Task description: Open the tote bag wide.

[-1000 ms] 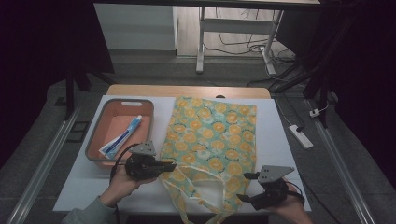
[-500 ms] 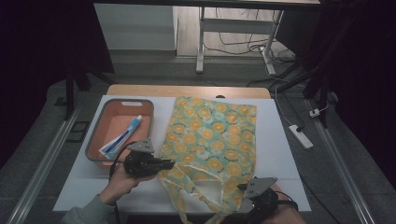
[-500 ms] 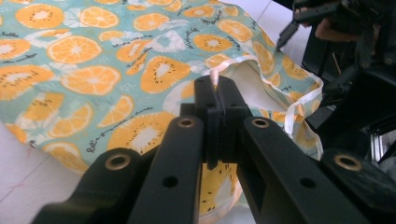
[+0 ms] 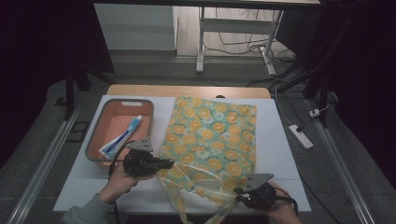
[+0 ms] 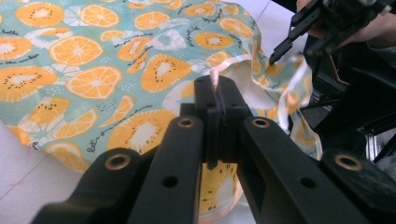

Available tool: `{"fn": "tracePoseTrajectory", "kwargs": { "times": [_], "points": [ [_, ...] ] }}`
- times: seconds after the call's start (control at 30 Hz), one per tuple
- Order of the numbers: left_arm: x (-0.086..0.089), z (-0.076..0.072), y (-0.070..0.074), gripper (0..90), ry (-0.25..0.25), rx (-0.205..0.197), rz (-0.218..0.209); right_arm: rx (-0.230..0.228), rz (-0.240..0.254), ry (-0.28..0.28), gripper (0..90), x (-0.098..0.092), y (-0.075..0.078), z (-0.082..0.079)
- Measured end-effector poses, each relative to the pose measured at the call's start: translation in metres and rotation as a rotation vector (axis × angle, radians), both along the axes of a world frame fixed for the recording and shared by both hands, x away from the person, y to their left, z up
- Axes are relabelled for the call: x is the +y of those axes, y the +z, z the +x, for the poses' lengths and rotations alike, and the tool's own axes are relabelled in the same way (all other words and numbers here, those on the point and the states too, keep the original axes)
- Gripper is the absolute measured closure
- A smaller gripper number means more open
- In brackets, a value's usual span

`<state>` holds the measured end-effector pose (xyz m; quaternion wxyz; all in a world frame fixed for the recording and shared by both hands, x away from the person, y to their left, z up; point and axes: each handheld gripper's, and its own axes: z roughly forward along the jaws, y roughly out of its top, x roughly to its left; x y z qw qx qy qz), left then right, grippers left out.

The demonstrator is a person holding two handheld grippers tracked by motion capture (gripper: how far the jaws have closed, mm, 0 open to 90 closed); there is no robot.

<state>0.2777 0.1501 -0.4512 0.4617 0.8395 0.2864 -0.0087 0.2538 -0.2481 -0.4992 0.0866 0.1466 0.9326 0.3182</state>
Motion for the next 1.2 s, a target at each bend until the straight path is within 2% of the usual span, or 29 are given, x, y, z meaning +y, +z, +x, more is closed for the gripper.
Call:
{"fn": "tracePoseTrajectory", "kwargs": {
  "times": [0.07, 0.17, 0.33, 0.4, 0.5, 0.57, 0.63, 0.67, 0.73, 0.77, 0.8, 0.9, 0.97, 1.0, 1.03, 1.07, 1.1, 1.13, 1.17, 1.2],
  "points": [
    [0.000, 0.000, 0.000, 88.0, -0.001, 0.000, -0.001, -0.011, 0.026, 0.002, 87.9, -0.001, 0.002, 0.001],
    [0.000, 0.000, 0.000, 88.0, -0.001, 0.000, -0.001, -0.034, 0.061, -0.012, 88.8, -0.003, 0.008, 0.001],
    [0.002, -0.001, 0.001, 87.9, 0.000, -0.002, -0.017, -0.034, 0.189, -0.024, 89.1, -0.009, 0.026, 0.002],
    [0.002, -0.001, 0.001, 88.0, 0.002, -0.002, -0.021, -0.044, 0.203, -0.023, 89.1, -0.010, 0.030, 0.001],
    [0.002, -0.001, 0.002, 88.0, 0.001, -0.004, -0.027, -0.071, 0.252, -0.024, 89.1, -0.011, 0.041, -0.004],
    [0.002, -0.003, 0.004, 88.0, 0.001, -0.008, -0.031, -0.070, 0.262, -0.024, 89.1, -0.010, 0.044, -0.006],
    [0.002, -0.005, 0.007, 88.0, -0.003, -0.016, -0.040, -0.089, 0.282, -0.013, 89.1, -0.006, 0.056, -0.014],
    [0.003, -0.006, 0.010, 88.0, -0.011, -0.018, -0.053, -0.089, 0.282, -0.013, 89.1, -0.006, 0.056, -0.014],
    [0.005, -0.010, 0.018, 88.0, -0.026, -0.026, -0.090, -0.120, 0.319, 0.023, 89.1, -0.003, 0.075, -0.026],
    [0.006, -0.013, 0.023, 88.0, -0.033, -0.038, -0.100, -0.120, 0.319, 0.023, 89.1, -0.003, 0.075, -0.026],
    [0.008, -0.015, 0.029, 88.0, -0.040, -0.049, -0.115, -0.149, 0.363, 0.048, 89.2, -0.003, 0.090, -0.033],
    [0.013, -0.020, 0.042, 87.9, -0.049, -0.080, -0.158, -0.214, 0.383, 0.033, 89.1, -0.004, 0.109, -0.037],
    [0.014, -0.020, 0.048, 87.9, -0.022, -0.119, -0.139, -0.254, 0.384, 0.006, 89.1, -0.006, 0.118, -0.031],
    [0.013, -0.017, 0.050, 87.9, -0.002, -0.133, -0.126, -0.252, 0.393, -0.012, 89.1, -0.007, 0.120, -0.024],
    [0.011, -0.009, 0.051, 87.8, 0.024, -0.139, -0.115, -0.246, 0.399, -0.034, 89.1, -0.008, 0.121, -0.015],
    [0.011, -0.009, 0.051, 87.8, 0.024, -0.139, -0.115, -0.246, 0.399, -0.034, 89.1, -0.008, 0.121, -0.015],
    [0.010, -0.003, 0.050, 87.8, 0.039, -0.138, -0.108, -0.232, 0.389, -0.089, 89.1, -0.010, 0.118, 0.007],
    [0.006, 0.011, 0.046, 87.8, 0.077, -0.138, -0.084, -0.216, 0.378, -0.116, 89.1, -0.010, 0.115, 0.019],
    [0.006, 0.011, 0.046, 87.8, 0.077, -0.138, -0.084, -0.216, 0.378, -0.116, 89.1, -0.010, 0.115, 0.019],
    [0.004, 0.018, 0.044, 87.8, 0.092, -0.136, -0.074, -0.189, 0.346, -0.164, 89.1, -0.011, 0.105, 0.044]
  ]
}}
